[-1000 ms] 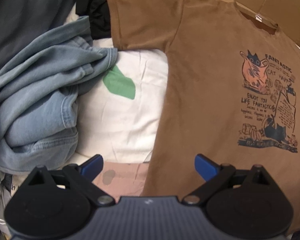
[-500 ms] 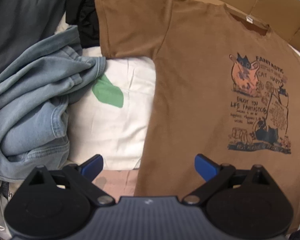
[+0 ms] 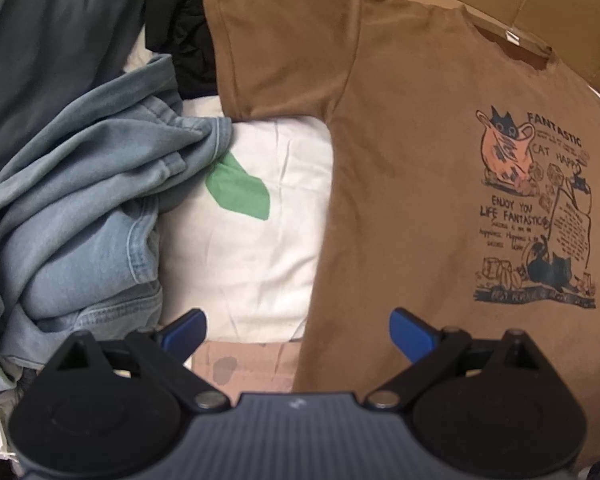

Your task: Fold clothes

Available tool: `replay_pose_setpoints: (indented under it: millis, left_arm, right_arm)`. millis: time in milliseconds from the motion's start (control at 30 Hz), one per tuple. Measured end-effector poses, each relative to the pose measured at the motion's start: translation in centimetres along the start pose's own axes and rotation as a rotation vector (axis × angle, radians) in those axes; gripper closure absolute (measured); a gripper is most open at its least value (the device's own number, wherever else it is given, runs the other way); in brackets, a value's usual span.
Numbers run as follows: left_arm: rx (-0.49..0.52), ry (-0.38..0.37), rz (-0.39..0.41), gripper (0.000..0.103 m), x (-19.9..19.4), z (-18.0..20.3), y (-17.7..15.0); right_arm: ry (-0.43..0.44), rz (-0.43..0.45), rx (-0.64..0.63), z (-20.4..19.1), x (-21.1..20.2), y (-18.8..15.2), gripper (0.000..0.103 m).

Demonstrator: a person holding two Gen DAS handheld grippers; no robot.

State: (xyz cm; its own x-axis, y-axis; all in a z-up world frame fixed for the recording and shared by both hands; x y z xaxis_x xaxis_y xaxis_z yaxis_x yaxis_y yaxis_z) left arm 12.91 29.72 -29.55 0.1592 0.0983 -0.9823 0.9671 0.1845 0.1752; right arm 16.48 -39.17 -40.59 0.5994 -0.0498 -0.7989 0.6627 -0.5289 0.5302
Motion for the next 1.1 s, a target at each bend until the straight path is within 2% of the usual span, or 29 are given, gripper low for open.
replay_pose_setpoints:
  millis: [167,233,267,367,500,567,600,633,800,1033,1100]
  left_arm:
    - [0.032,0.01,-0.005,0.004,0.3,0.6,0.0]
    - [0.038,0.011,-0.006,0.004,0.4,0.8,0.1]
    - [0.038,0.007,-0.006,0.004,0.5,0.9,0.1]
    - [0.042,0.0,-0.005,0.004,0.5,1.2,0.2]
    - [0.051,-0.007,-0.002,0.004,0.5,1.5,0.3]
    - [0.058,-0.007,-0.001,0.004,0.4,1.6,0.3]
    - [0.06,-0.007,-0.001,0.004,0.4,1.6,0.3]
    - [0.061,-0.006,-0.001,0.004,0.4,1.6,0.3]
    - [0.048,-0.006,0.003,0.004,0.2,1.3,0.3]
    - [0.042,-0.012,0.008,0.004,0.0,0.8,0.2]
    - [0.043,-0.015,0.012,0.004,-0.1,0.8,0.2]
  right_arm:
    - [0.005,0.012,0.006,-0.1,0.6,0.6,0.066]
    - [-0.002,0.014,0.0,0.0,0.6,0.8,0.092]
    - [-0.005,0.013,0.001,0.0,0.5,0.8,0.093]
    - [-0.003,0.02,0.032,0.7,0.1,0.8,0.093]
    - [0.051,0.014,0.158,2.2,-0.5,0.3,0.09]
    - [0.079,0.012,0.191,2.5,-0.5,0.0,0.079]
    - [0.09,0.015,0.198,2.5,-0.5,-0.1,0.067]
    - [0.1,0.017,0.207,2.5,-0.4,-0.1,0.064]
    - [0.109,0.015,0.307,2.8,0.4,0.1,0.063]
    - [0.106,0.034,0.583,4.0,0.9,-0.7,0.063]
    - [0.104,0.036,0.634,4.3,1.0,-0.9,0.066]
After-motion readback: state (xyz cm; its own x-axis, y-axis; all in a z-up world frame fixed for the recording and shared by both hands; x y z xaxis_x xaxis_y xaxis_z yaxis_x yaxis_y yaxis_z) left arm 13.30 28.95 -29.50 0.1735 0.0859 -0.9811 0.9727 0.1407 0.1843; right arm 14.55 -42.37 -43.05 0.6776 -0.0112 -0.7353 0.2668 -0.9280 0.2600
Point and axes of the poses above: each gripper's, at about its wrist camera, not at the fingertips, and x roughly the way its jaws point, z to its right, y to its top, the point moved 3 cm from there along x, roughly the way its jaws point, and after that the axes turned 6 degrees about -x, right-handed, at the moved point
